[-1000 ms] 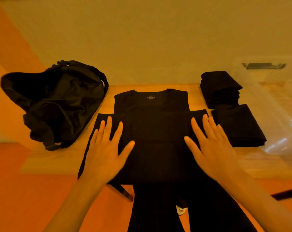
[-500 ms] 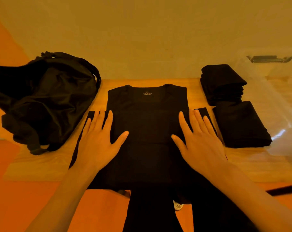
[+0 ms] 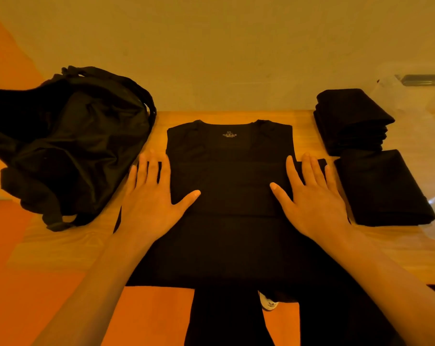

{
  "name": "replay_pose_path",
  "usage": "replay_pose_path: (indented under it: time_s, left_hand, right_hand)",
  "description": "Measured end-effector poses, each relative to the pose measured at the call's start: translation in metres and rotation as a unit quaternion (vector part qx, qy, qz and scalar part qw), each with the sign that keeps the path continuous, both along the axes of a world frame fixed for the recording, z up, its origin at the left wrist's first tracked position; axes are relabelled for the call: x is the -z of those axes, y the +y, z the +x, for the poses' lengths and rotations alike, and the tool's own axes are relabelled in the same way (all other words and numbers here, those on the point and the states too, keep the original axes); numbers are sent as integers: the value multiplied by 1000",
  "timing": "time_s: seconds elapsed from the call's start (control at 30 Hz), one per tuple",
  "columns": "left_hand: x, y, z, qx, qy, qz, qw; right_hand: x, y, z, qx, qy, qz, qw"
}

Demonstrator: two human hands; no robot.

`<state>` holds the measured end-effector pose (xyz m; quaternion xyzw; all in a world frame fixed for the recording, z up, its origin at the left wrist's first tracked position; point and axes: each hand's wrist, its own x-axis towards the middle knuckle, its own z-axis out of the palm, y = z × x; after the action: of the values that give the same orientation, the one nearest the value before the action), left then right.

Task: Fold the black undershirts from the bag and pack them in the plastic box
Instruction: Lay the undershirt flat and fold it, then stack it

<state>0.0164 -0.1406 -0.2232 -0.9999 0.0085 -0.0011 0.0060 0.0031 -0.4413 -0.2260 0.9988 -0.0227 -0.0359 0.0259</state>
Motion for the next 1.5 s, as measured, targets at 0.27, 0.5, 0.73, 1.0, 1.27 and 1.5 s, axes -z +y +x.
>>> replay_pose_path:
  time_s: [0.27,0.5,0.73,1.0,1.27,1.5]
  left_hand:
    - [10,-18,3,6,35,-12,999]
    - [-13,-17,17,-27,11,-179,983]
    - [-40,6,152,-20,-2,-255,967]
    - [-45,0,204,3,151,-210,966]
    - [-54,4,211,-21,201,-318,926]
    - [-49,9,214,-12,159,-369,915]
  right_hand:
    - [7,6,9,-13,3,31,999]
    - [-19,8,19,-22,0,103,994]
    - [-54,-5,166,83,-6,284,955]
    - [-50,2,223,63,181,279,941]
    - [-66,-5,231,37,222,318,921]
    - [-65,-14,236,24,211,324,922]
